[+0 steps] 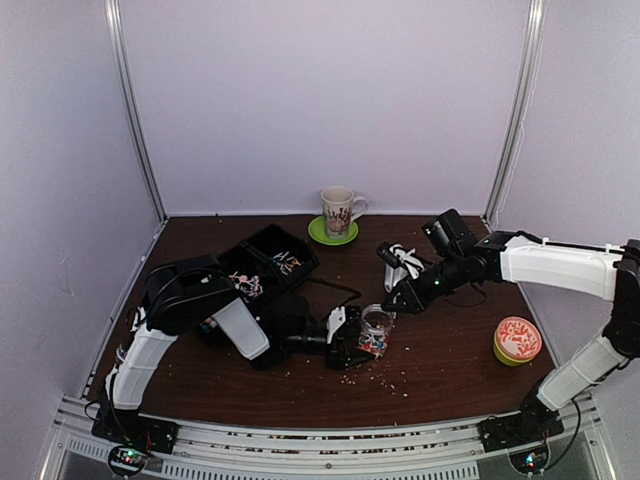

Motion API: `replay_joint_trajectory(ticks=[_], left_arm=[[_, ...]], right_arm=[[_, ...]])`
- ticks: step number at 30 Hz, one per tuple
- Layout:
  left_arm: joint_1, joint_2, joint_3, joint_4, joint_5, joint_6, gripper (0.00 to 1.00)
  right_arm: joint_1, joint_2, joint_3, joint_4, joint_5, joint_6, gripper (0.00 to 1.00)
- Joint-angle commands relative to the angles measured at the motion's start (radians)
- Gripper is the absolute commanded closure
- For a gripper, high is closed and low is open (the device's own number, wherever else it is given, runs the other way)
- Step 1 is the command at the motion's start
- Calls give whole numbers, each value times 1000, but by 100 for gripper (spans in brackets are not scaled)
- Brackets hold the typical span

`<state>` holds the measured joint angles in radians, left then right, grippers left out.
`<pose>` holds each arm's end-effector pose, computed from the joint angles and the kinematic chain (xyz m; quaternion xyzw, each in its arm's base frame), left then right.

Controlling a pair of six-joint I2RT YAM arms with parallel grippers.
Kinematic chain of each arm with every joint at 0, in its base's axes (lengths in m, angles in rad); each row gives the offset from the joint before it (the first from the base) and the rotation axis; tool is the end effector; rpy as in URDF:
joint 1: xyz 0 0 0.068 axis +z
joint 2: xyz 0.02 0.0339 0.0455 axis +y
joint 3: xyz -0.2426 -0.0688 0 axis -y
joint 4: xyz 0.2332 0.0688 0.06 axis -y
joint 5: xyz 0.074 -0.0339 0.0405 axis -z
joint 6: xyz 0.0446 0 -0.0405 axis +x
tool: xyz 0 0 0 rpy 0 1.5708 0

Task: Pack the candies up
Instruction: Screw the box lid onto the packing bottle.

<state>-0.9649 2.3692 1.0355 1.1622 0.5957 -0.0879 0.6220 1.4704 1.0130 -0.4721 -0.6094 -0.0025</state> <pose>0.2164 -0.3563 0.0513 0.4816 0.5820 -0.5034 0.4195 0.2270 0.1941 0.2171 -0.3681 0.8325 0.3628 0.1996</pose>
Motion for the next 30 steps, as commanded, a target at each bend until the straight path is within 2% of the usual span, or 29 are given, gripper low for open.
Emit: replay_joint_trajectory(ticks=[1, 19, 25, 30], left_arm=[[8, -6, -9, 45, -87, -23, 49], [8, -4, 0, 26, -109, -38, 53], [8, 4, 3, 63, -29, -41, 53], [8, 7, 3, 62, 10, -36, 53]], right_arm=[[4, -36, -53, -65, -6, 33, 90], [7, -217, -176, -69, -59, 184, 89], [-4, -241, -128, -94, 12, 153, 79], [-26, -158, -31, -66, 57, 136, 70]])
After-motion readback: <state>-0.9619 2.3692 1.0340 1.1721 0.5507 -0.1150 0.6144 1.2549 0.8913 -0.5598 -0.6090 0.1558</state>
